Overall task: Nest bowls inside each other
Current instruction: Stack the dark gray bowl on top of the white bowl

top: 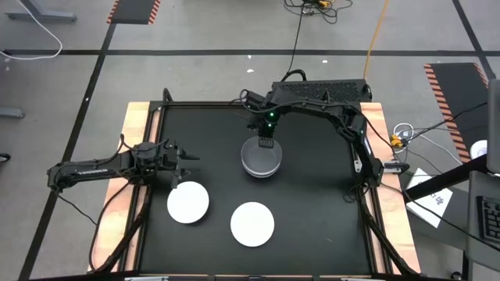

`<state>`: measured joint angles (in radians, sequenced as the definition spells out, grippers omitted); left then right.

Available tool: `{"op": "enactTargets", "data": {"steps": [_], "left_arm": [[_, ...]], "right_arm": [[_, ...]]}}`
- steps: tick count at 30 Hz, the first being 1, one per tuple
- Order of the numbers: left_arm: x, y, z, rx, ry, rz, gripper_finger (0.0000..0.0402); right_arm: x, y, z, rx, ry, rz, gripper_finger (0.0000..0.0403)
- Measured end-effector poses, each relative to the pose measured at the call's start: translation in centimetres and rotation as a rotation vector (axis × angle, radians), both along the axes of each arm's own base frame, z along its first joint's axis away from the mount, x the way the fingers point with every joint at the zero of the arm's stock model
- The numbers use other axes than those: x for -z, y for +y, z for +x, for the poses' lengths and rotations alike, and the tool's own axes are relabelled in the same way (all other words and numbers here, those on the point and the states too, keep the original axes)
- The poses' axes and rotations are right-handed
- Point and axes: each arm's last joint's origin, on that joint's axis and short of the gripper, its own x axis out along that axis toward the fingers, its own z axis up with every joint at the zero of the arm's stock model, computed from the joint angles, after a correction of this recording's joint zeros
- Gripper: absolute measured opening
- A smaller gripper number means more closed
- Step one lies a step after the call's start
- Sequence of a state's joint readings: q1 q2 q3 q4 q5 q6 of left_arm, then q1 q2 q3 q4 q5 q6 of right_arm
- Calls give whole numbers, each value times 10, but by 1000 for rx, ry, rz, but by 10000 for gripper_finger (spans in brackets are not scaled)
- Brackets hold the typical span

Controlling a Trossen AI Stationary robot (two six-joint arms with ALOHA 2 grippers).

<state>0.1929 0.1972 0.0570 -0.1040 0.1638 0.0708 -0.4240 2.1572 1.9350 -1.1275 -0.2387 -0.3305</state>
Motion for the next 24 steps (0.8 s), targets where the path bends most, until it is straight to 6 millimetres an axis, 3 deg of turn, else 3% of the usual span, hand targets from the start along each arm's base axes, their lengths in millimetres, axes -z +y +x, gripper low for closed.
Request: {"op": "enactTargets", "data": {"steps": [18, 24], "left_arm": [[0, 0, 0, 1, 0, 3, 198], [0, 0, 0, 1, 0, 3, 198]], "right_arm": [[4, 1, -2, 8, 3, 3, 4], [-6, 3, -5, 4, 10, 8, 4]]}}
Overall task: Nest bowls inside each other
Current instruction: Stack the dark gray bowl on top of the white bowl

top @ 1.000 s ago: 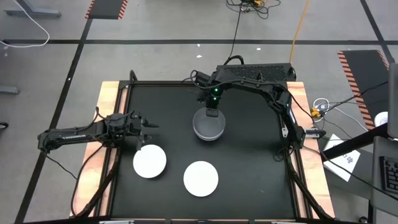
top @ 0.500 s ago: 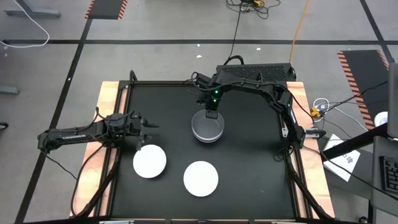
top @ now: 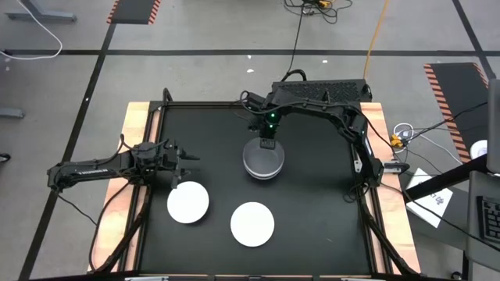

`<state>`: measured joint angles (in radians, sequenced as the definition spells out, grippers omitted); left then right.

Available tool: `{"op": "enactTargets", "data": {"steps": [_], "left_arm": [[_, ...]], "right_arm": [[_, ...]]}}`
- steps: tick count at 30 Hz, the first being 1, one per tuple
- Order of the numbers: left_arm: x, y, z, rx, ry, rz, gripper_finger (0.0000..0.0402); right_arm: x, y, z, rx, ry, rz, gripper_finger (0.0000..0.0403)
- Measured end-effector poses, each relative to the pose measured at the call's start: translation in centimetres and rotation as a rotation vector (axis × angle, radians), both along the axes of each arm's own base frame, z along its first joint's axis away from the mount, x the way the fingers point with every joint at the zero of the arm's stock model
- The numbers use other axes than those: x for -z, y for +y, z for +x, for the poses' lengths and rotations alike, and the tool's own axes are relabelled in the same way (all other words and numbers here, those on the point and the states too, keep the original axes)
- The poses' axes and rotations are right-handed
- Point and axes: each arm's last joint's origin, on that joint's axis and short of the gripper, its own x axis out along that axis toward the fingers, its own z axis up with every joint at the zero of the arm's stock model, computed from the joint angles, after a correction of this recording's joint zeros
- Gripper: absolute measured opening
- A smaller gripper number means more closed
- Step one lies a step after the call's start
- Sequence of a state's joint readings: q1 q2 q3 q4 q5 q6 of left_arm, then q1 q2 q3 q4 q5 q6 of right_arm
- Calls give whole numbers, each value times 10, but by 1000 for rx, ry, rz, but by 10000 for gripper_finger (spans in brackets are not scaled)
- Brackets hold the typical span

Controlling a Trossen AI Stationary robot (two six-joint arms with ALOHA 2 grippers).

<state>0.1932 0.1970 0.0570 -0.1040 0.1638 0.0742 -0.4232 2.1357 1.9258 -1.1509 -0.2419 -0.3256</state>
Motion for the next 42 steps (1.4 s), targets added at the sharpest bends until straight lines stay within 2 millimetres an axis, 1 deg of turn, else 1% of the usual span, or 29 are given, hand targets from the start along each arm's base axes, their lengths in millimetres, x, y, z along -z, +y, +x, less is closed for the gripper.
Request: {"op": "enactTargets", "data": {"steps": [4, 22, 31, 35, 42], "left_arm": [[0, 0, 0, 0, 0, 0, 198], [0, 0, 0, 1, 1, 0, 198], [0, 0, 0, 1, 1, -1, 198], [0, 0, 0, 2, 1, -1, 198], [0, 0, 0, 2, 1, -1, 198]], "right_arm": [[-7, 2, -1, -5, -20, 32, 4], [-5, 16, 7, -19, -40, 41, 4], [-5, 17, 6, -16, -36, 44, 6], [-5, 18, 5, -23, -21, 49, 25], [-5, 18, 4, -29, -15, 52, 83]]}}
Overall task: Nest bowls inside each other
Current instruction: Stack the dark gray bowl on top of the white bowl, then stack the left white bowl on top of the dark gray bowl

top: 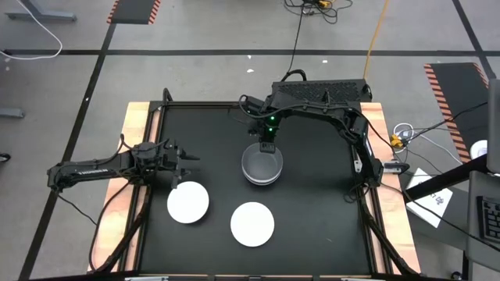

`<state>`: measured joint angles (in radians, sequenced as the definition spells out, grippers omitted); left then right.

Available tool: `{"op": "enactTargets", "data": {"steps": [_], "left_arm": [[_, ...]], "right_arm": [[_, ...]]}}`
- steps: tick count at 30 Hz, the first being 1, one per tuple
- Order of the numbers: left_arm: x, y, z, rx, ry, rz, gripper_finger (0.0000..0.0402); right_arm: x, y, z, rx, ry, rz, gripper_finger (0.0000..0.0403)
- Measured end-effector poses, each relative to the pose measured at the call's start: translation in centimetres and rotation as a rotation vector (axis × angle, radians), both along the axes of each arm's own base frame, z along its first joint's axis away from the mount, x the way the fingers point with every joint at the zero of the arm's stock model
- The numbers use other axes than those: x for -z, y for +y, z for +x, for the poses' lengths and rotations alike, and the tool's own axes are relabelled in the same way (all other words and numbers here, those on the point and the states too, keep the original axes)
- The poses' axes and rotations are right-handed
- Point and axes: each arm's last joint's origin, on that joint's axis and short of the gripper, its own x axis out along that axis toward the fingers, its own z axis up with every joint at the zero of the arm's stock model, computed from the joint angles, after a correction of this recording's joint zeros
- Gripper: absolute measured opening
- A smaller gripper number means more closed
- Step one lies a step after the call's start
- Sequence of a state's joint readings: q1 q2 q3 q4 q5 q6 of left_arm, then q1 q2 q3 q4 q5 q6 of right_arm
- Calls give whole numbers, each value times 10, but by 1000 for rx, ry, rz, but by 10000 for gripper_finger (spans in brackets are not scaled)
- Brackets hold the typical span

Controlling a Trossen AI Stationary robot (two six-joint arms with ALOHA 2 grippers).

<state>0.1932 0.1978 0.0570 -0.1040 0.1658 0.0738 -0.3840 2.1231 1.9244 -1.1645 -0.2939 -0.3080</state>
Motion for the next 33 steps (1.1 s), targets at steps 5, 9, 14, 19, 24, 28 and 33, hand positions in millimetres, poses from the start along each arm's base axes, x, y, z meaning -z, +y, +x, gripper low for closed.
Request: {"op": "enactTargets", "data": {"steps": [5, 9, 14, 19, 24, 28, 33], "left_arm": [[0, 0, 0, 0, 0, 0, 198], [0, 0, 0, 0, 0, 0, 198], [0, 0, 0, 0, 0, 0, 198], [0, 0, 0, 0, 0, 0, 198], [0, 0, 0, 0, 0, 0, 198], [0, 0, 0, 1, 0, 3, 198], [0, 0, 0, 1, 0, 3, 198]], "right_arm": [[0, -1, 2, -6, -19, -9, 113], [-1, -2, 4, -12, -42, -19, 129], [-5, -1, 2, -14, -53, -24, 144], [-21, 0, 0, -19, -117, -38, 152], [-45, 7, -1, -64, -284, 86, 153], [-52, 23, -2, -110, -389, 118, 153], [-50, 39, -21, -123, -491, 89, 153]]}}
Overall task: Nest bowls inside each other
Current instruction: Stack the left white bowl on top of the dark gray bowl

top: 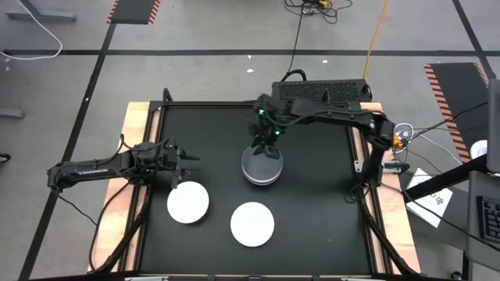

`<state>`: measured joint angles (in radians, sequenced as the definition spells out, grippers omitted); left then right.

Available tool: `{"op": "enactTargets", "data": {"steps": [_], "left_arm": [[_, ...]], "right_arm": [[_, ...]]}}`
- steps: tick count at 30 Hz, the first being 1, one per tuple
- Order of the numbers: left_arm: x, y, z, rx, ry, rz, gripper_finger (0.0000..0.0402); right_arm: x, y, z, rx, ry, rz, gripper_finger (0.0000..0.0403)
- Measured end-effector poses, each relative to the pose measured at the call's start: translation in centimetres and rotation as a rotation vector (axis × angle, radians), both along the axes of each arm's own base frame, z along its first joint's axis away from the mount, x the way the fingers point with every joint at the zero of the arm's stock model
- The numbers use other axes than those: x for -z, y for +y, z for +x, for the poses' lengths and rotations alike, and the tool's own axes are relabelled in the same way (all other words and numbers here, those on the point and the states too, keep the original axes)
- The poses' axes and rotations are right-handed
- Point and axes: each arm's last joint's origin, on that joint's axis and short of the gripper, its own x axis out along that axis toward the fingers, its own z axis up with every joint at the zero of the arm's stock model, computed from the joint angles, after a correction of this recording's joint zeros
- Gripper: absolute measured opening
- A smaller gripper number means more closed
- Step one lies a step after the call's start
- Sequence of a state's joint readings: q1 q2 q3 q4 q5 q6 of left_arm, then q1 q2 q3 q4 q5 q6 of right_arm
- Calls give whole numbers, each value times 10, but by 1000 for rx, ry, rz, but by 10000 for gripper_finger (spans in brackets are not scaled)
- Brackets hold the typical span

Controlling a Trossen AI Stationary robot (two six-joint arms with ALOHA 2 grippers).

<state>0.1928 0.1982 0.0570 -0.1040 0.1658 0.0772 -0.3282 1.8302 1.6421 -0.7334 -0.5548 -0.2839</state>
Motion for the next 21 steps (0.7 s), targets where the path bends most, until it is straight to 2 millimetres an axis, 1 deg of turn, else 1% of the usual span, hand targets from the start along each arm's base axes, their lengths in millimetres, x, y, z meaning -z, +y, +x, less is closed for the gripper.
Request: {"op": "enactTargets", "data": {"steps": [8, 11, 15, 18, 21], "left_arm": [[0, 0, 0, 2, 0, -1, 198], [0, 0, 0, 2, 0, -1, 198], [0, 0, 0, 2, 0, -2, 198], [0, 0, 0, 4, 0, -5, 198], [0, 0, 0, 11, -1, -10, 198]], "right_arm": [[9, 12, -60, 104, -154, 11, 153], [15, 18, -76, 148, -201, 36, 153], [21, 23, -90, 172, -219, 57, 153], [29, 25, -96, 187, -194, 75, 153], [36, 30, -99, 188, -206, 83, 153]]}}
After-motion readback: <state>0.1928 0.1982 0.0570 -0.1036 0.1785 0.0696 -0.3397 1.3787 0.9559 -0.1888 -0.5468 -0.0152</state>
